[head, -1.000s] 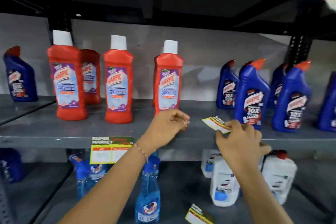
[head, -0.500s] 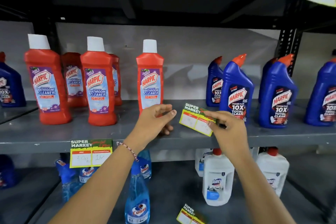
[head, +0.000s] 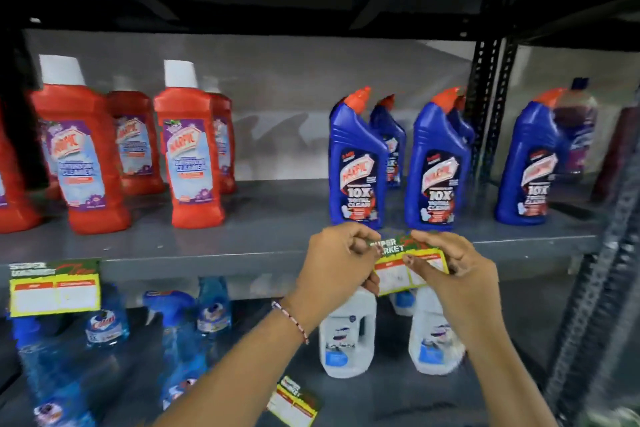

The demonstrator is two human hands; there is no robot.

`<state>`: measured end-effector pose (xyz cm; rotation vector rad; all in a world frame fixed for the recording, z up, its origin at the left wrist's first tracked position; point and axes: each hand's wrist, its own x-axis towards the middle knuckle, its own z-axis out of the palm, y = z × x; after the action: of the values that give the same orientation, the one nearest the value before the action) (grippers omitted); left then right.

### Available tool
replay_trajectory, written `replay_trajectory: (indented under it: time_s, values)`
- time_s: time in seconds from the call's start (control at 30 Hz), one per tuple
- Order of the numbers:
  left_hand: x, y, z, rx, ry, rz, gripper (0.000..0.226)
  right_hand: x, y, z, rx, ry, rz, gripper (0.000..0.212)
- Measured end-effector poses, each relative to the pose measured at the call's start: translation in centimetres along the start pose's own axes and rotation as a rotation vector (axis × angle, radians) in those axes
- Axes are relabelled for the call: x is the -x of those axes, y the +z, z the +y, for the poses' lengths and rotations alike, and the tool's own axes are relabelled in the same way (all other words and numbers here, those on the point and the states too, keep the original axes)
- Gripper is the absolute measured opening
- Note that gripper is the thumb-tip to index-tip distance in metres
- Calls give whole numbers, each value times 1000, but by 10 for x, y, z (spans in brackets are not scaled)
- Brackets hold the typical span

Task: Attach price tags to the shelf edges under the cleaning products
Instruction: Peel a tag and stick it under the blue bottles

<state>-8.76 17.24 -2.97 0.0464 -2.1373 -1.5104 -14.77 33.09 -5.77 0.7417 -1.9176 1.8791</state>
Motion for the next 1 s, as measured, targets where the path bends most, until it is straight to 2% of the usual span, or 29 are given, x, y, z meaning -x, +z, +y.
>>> replay_trajectory:
  time_s: [0.17, 0.33, 0.53, 0.67, 0.83, 1.0]
  values:
    - [-4, 49, 4, -104, 15, 18, 8, -9, -40, 26, 115, -24, 55, 47]
    - [-8, 78, 3, -165, 50, 48, 10, -15, -57, 40, 73, -15, 114, 42]
    - [-13, 83, 4, -273, 101, 100, 6, -20, -56, 45, 132, -6, 147, 28]
    - [-16, 77, 2, -367, 115, 125, 21, -22, -51, 43, 163, -21, 207, 14]
    - [-7, 73, -10, -404, 198, 166, 24, -25, -54, 53, 196, 0, 362, 15]
    - [13, 60, -34, -475, 349, 253, 10, -8, -50, 65, 56, 74, 583, 16]
